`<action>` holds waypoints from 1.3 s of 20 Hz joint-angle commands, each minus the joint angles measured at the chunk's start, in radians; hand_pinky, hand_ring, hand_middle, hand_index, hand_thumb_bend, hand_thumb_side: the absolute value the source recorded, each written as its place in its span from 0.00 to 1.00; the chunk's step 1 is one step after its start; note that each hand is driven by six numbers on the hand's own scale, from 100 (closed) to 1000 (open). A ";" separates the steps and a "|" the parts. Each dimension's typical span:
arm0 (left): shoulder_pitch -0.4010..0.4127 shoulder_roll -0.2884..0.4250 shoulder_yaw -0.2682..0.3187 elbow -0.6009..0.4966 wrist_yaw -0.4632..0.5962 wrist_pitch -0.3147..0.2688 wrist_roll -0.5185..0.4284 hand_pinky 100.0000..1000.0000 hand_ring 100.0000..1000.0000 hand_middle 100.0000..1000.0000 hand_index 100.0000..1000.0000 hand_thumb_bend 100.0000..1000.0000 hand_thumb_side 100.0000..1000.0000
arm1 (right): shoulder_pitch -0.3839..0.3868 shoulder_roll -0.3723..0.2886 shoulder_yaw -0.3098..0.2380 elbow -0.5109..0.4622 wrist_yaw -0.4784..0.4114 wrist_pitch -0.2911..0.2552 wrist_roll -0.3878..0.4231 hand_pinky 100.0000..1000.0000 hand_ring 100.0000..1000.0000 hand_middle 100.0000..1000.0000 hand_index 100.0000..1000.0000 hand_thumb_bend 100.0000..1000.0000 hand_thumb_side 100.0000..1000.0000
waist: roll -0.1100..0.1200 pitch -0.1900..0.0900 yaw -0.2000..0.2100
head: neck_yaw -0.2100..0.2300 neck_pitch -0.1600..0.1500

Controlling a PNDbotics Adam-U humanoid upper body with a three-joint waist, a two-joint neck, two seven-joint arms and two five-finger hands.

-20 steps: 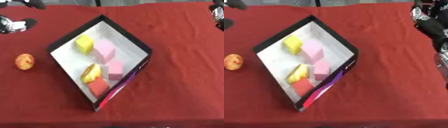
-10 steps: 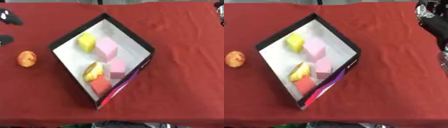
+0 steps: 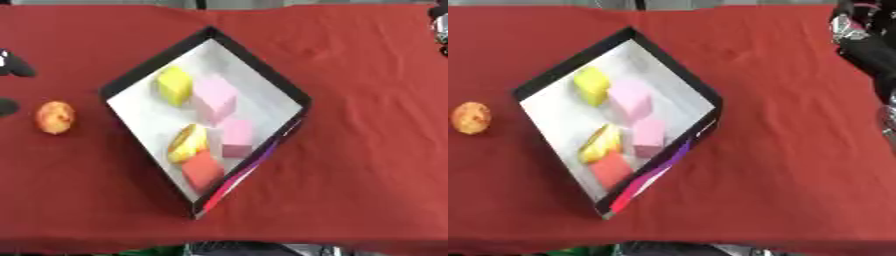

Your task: Pick up objects on the table and place them in the box.

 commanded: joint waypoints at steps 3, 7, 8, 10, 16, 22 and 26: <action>0.003 0.029 -0.009 0.025 -0.138 -0.002 0.053 0.85 0.86 0.81 0.86 0.46 0.56 | -0.010 -0.006 0.006 -0.015 0.011 0.010 0.008 0.95 0.68 0.62 0.79 0.00 0.06 | 0.002 -0.016 -0.002 | 0.002 -0.015; 0.014 0.012 -0.020 0.076 -0.245 -0.006 0.116 0.84 0.86 0.81 0.85 0.49 0.52 | -0.007 0.002 0.006 -0.009 0.013 0.011 0.005 0.95 0.68 0.62 0.79 0.00 0.06 | 0.000 -0.015 -0.003 | 0.007 -0.012; 0.016 0.008 -0.022 0.088 -0.263 -0.008 0.127 0.84 0.86 0.81 0.85 0.51 0.51 | -0.007 0.003 0.006 -0.008 0.013 0.011 0.004 0.95 0.68 0.62 0.79 0.00 0.06 | -0.001 -0.015 -0.003 | 0.008 -0.011; 0.018 0.002 -0.025 0.107 -0.302 -0.014 0.149 0.84 0.85 0.80 0.85 0.53 0.47 | -0.006 0.006 0.006 -0.005 0.013 0.010 0.003 0.95 0.68 0.62 0.79 0.00 0.07 | -0.002 -0.014 -0.002 | 0.009 -0.011; -0.003 -0.037 -0.031 0.175 -0.352 -0.002 0.238 0.83 0.84 0.79 0.83 0.37 0.35 | -0.004 0.016 0.008 0.003 0.013 0.011 0.003 0.95 0.68 0.62 0.79 0.00 0.07 | -0.005 -0.013 -0.002 | 0.013 -0.013; -0.044 -0.083 -0.049 0.222 -0.315 -0.010 0.220 0.82 0.83 0.79 0.81 0.31 0.39 | -0.010 0.022 0.010 0.006 0.011 0.010 0.004 0.95 0.68 0.62 0.79 0.00 0.07 | -0.005 -0.011 -0.005 | 0.015 -0.011; -0.063 -0.102 -0.062 0.244 -0.329 -0.025 0.191 0.83 0.84 0.79 0.81 0.31 0.40 | -0.012 0.024 0.011 0.006 0.010 0.010 0.006 0.95 0.68 0.62 0.79 0.00 0.08 | -0.007 -0.010 -0.008 | 0.014 -0.011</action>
